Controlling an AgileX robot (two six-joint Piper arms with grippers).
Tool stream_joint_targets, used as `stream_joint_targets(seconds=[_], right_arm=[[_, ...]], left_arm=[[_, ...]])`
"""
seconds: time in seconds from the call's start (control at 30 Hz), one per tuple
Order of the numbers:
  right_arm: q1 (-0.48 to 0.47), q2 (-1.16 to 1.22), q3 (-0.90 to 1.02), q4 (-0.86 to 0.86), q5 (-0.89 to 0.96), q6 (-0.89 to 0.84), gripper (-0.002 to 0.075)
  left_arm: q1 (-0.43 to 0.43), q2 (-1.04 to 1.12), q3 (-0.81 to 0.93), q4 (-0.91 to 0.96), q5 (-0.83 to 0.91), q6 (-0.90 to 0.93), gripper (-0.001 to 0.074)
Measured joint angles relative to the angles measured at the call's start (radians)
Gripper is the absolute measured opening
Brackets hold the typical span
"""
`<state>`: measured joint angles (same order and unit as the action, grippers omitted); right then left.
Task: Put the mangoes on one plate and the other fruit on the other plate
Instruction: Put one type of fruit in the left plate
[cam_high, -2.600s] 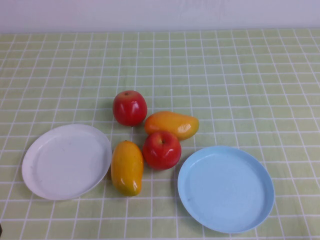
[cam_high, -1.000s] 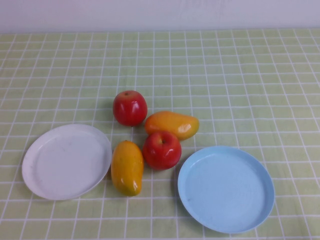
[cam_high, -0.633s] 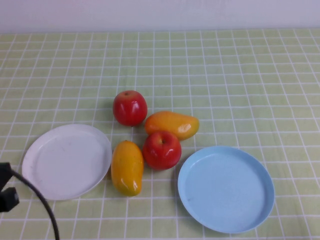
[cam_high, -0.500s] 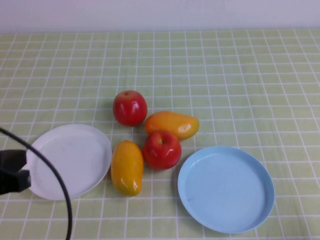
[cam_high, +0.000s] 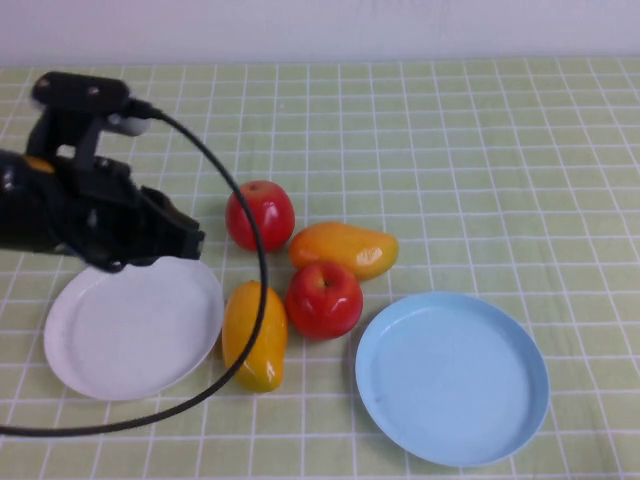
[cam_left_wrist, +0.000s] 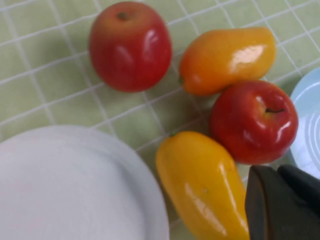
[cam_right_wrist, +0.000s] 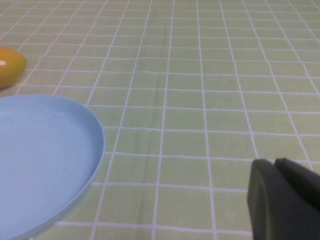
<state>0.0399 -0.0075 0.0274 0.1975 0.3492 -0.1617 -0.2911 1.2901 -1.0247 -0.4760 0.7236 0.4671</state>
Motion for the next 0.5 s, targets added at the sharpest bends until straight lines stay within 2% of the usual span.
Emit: stream_joint_targets(seconds=[0.17, 0.5], right_arm=[[0.0, 0.0, 0.0, 0.0, 0.0, 0.0, -0.0016], [0.0, 0.0, 0.0, 0.0, 0.0, 0.0, -0.0016]], left_arm=[[-0.071, 0.139, -0.135, 0.053, 0.057, -0.005, 0.0001], [-0.138, 0.393, -0.412, 0.219, 0.237, -0.106, 0.0001]])
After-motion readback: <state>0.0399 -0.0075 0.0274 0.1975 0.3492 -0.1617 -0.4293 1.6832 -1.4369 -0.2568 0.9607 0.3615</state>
